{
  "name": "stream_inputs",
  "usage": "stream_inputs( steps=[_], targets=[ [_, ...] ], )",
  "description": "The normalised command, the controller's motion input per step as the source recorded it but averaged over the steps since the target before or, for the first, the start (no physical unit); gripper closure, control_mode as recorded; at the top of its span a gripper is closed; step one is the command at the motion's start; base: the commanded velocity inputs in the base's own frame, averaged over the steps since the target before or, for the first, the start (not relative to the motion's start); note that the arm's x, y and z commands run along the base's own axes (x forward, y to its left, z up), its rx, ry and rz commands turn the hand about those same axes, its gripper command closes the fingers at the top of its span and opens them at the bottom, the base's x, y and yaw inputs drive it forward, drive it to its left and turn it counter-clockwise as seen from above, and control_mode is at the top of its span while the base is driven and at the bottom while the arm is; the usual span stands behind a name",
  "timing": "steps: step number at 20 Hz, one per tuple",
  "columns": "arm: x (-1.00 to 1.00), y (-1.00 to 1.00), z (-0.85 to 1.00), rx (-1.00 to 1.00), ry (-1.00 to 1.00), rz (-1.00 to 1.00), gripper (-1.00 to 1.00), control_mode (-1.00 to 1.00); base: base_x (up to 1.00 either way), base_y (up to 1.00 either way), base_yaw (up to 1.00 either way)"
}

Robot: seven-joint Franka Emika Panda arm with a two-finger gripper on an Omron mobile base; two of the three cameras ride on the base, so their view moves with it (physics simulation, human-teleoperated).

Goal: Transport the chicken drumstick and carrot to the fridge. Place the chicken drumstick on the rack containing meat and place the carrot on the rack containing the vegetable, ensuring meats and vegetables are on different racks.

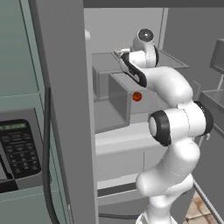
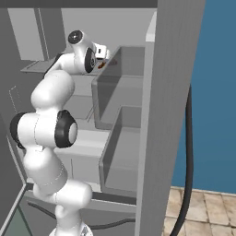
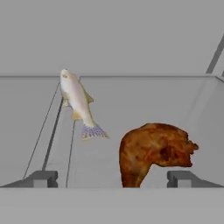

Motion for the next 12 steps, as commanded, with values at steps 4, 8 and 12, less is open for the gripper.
stream_inputs(
  steps=[4,8,12],
  targets=[
    [-0.97,0.01,0.15,0.00,-0.27,0.00,-1.00,-1.00,0.00,0.00,0.00],
    [-0.99,0.00,0.20,0.01,-0.12,0.00,-1.00,-1.00,0.00,0.00,0.00],
    [-1.00,0.02,0.31,0.04,0.00,0.00,-1.00,-1.00,0.00,0.00,0.00]
  ],
)
